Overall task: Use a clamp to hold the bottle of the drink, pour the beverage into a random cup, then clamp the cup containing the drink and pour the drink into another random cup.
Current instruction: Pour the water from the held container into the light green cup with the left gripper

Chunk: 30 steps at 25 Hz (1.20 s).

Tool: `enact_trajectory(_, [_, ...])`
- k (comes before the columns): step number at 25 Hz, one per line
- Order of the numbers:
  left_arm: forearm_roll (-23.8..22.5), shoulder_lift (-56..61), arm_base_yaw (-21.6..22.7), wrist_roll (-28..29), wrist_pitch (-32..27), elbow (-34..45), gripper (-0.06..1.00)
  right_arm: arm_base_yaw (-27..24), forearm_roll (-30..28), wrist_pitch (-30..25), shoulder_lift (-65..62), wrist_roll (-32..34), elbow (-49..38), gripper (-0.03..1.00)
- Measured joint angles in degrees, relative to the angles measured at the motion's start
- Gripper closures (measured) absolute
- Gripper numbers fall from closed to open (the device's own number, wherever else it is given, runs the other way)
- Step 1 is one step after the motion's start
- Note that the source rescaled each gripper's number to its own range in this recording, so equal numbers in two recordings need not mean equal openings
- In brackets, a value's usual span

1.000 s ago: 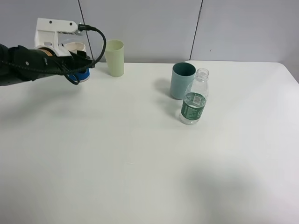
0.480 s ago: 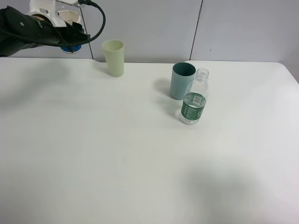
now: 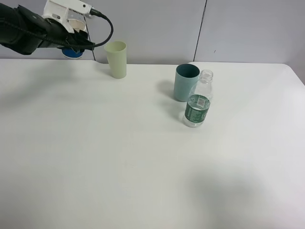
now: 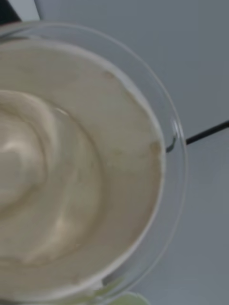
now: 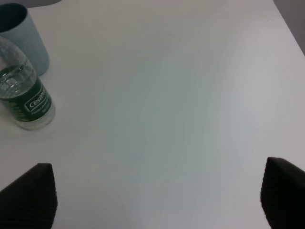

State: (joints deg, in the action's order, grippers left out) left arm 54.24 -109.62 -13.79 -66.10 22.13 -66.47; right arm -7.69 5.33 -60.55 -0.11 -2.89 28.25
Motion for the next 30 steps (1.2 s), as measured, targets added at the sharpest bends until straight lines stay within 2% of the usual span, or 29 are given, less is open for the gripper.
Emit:
enact_trajectory(6, [5.50,-2.35,-0.64,-10.39,-0.01,-3.01,0.89,0.00,0.00,0.00,0.00,0.00,0.00,0.30])
enact_trajectory(14, [17.43,-6.05,-2.44,-28.35,0.62,-8.05,0.89,0.00,0.00,0.00,0.00,0.00,0.00,0.30])
enact_trajectory(21, [22.73,-8.75,-3.48,-40.92,6.85,-12.01,0.89,0.00,0.00,0.00,0.00,0.00,0.00,0.30])
enact_trajectory(25, [23.61,-9.82,-4.18,-45.43,8.06,-12.99,0.89,0.00,0.00,0.00,0.00,0.00,0.00,0.30])
enact_trajectory(30, [23.67,-9.84,-5.24,-46.20,8.44,-13.09,0.89,0.00,0.00,0.00,0.00,0.00,0.00,0.30])
